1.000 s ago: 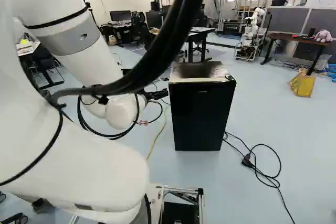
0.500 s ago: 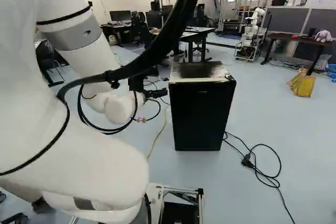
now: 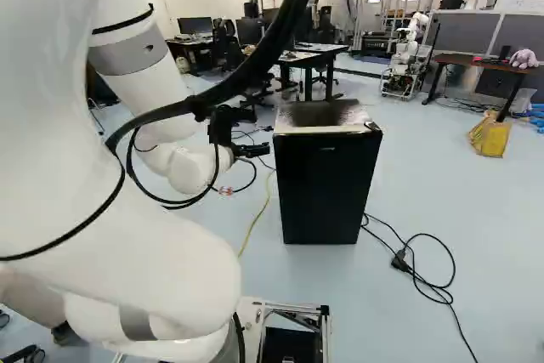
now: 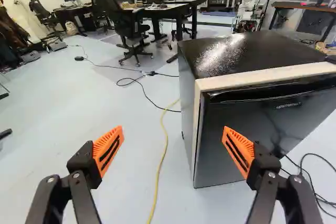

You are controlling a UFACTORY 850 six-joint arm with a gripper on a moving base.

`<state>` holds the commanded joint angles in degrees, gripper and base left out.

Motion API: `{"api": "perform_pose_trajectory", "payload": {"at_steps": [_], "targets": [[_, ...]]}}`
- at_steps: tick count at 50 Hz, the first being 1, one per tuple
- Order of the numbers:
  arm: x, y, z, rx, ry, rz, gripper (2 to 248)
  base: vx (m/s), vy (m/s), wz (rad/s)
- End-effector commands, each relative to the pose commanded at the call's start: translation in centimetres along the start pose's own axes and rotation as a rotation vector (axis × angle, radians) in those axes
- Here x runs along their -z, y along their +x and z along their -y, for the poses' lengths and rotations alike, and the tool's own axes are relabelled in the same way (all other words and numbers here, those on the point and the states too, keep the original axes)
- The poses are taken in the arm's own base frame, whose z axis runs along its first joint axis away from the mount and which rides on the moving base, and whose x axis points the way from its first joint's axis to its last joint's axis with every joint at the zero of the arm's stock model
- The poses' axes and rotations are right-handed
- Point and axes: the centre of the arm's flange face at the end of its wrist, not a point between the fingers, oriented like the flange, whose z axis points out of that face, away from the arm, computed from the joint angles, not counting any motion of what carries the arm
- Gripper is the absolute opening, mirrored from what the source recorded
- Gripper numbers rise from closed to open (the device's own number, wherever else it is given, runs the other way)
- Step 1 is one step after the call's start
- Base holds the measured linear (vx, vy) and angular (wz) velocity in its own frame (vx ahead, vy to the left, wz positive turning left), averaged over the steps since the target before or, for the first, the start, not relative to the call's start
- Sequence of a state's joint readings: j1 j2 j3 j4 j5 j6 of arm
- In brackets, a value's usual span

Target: Grab a drink from the fridge

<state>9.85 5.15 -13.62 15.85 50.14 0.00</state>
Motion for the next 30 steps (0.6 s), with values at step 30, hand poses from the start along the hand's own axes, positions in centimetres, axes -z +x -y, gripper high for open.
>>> {"api": "perform_pose_trajectory", "payload": {"at_steps": [30], "targets": [[-3.3, -1.3, 0.6, -0.071, -0.123, 0.018, 247, 0.0, 0.0, 0.0]]}}
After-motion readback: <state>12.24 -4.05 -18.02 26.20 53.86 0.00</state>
